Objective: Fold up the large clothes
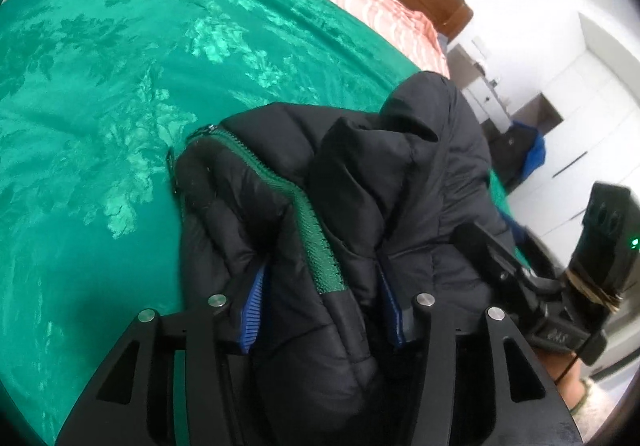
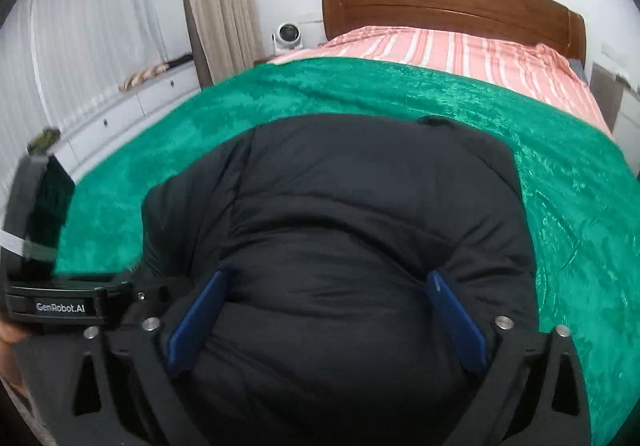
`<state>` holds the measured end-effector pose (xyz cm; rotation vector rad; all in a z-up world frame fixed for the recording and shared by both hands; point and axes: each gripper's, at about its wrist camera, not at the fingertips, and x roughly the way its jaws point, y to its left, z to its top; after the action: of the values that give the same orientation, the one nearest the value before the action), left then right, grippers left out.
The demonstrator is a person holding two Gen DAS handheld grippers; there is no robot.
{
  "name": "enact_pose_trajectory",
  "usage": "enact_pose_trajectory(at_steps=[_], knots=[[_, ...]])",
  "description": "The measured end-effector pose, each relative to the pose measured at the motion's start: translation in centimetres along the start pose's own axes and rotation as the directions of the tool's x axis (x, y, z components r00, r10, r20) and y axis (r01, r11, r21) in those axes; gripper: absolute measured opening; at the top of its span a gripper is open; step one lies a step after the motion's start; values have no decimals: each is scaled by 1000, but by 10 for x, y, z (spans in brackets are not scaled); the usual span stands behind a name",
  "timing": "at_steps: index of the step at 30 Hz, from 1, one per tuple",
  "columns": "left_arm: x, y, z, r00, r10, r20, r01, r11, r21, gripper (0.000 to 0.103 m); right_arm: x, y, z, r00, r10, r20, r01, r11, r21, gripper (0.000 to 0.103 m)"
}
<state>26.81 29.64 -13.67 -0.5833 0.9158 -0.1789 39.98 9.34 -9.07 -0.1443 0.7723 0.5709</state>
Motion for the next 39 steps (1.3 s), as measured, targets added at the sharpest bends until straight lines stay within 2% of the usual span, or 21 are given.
enact_pose_trajectory(at_steps=[4, 8, 10, 13, 15, 16, 17, 18, 19, 23, 26, 28, 31, 33, 39], knots=[[9, 1, 4, 1000, 12, -5, -12, 1000, -4, 50, 11, -3, -6, 1000, 3, 4, -3, 1000, 2, 103], [13, -7, 6, 998, 57, -11, -56, 998, 23, 51, 19, -9, -10, 1000, 10, 20, -10, 1000, 5, 103], [7, -10, 7, 998, 65, -28, -64, 998, 29, 51, 4, -3, -9, 1000, 11, 4, -11, 1000, -20, 103], [-5, -12, 11, 995, 83, -52, -81, 996, 36, 61, -44, 16, -13, 998, 36, 47, -33, 998, -58, 102], [-12, -14, 12, 994, 87, -62, -84, 995, 55, 71, -76, 38, -29, 996, 47, 74, -38, 991, -126, 102], [-15, -15, 13, 994, 87, -65, -83, 995, 62, 73, -81, 48, -37, 997, 37, 71, -24, 986, -167, 102], [-19, -14, 13, 994, 89, -67, -85, 994, 66, 78, -81, 64, -54, 998, -3, 61, 17, 972, -236, 102], [-21, -13, 13, 993, 95, -67, -91, 994, 65, 85, -76, 72, -64, 998, -32, 60, 48, 961, -274, 102], [-22, -12, 12, 992, 105, -69, -101, 993, 63, 88, -68, 78, -74, 996, -65, 67, 82, 950, -301, 102], [-11, 1, 1, 988, 128, -86, -126, 992, 22, 91, -46, 96, -98, 978, -156, 137, 198, 901, -386, 103], [2, 12, -5, 988, 126, -89, -130, 990, -45, 97, -40, 99, -103, 971, -173, 163, 226, 881, -415, 103], [0, 14, -7, 991, 111, -76, -117, 990, -80, 98, -42, 94, -101, 977, -158, 146, 204, 893, -402, 103], [-28, 8, -18, 997, 77, -2, -77, 993, -88, 97, -63, 81, -91, 987, -124, 100, 152, 924, -352, 102], [-50, 9, -29, 997, 59, 43, -55, 995, -83, 98, -86, 74, -88, 985, -146, 90, 167, 936, -310, 102], [-96, 22, -68, 970, 216, 111, -214, 976, -29, 99, -140, 56, -98, 971, -235, 37, 237, 943, -234, 102]])
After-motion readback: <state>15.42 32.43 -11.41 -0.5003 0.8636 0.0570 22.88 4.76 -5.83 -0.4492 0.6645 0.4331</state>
